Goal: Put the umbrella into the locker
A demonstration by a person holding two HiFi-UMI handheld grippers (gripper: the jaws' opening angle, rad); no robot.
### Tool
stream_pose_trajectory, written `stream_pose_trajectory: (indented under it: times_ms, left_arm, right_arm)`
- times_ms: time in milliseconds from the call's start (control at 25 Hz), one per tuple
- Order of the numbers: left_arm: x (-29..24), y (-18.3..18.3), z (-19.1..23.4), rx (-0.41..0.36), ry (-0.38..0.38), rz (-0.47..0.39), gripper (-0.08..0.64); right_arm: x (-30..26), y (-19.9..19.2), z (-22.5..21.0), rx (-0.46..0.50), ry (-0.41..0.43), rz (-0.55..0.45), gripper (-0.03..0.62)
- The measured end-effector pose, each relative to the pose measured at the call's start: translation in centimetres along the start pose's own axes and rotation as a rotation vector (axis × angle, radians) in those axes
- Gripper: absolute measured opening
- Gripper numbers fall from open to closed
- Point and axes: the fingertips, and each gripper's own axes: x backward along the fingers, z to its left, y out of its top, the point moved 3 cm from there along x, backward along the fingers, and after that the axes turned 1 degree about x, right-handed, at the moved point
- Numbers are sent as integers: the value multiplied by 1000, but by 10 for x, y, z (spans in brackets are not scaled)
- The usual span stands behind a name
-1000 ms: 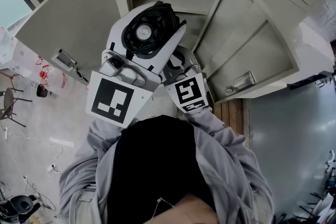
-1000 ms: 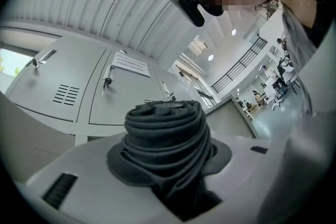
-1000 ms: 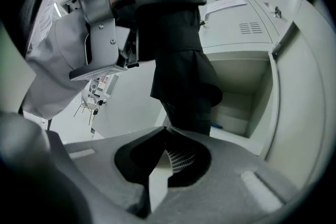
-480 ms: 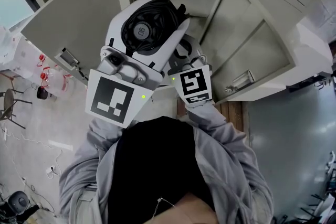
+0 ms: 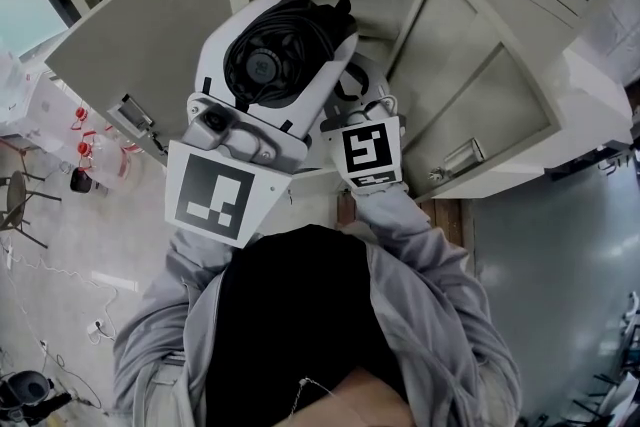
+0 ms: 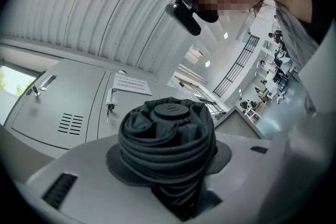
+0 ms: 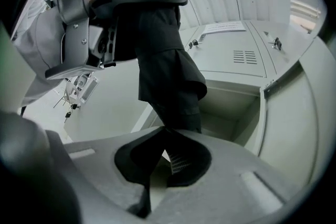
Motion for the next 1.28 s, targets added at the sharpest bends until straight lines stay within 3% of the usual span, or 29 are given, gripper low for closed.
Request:
stream_pose_trajectory:
  times_ms: [120, 400, 520, 640, 760, 920, 1040, 1120, 1280]
  left_arm:
    - [-2, -9, 5, -18, 16, 16, 193]
    - [-11, -37, 13, 28, 42, 56, 193]
    - [-17, -44, 11, -12, 29, 65, 193]
    - [-25, -52, 8, -43, 20, 85, 193]
    - [-31, -59, 8, -63, 10, 98, 193]
    - [-40, -72, 14, -53, 14, 102, 193]
    - [-45, -82, 17, -37, 15, 104, 193]
    - [-48, -86, 16, -30, 13, 103, 195]
    - [-51, -90, 12, -43, 2, 109, 196]
  right_arm:
    - [-8, -5, -5, -18, -4, 6, 3]
    - [-22, -29, -7, -79, 22, 36, 3]
    - [-29, -35, -12, -70, 32, 48, 3]
    - [-35, -40, -18, -120, 54, 63, 3]
    - [-24, -38, -26, -129, 37, 30, 3]
    - [1, -17, -27, -51, 25, -92, 49]
    - [8, -2, -28, 35, 18, -148, 143]
    - [6, 3, -31, 66, 7, -157, 221]
    - [-7, 11, -30, 171, -3, -148, 241]
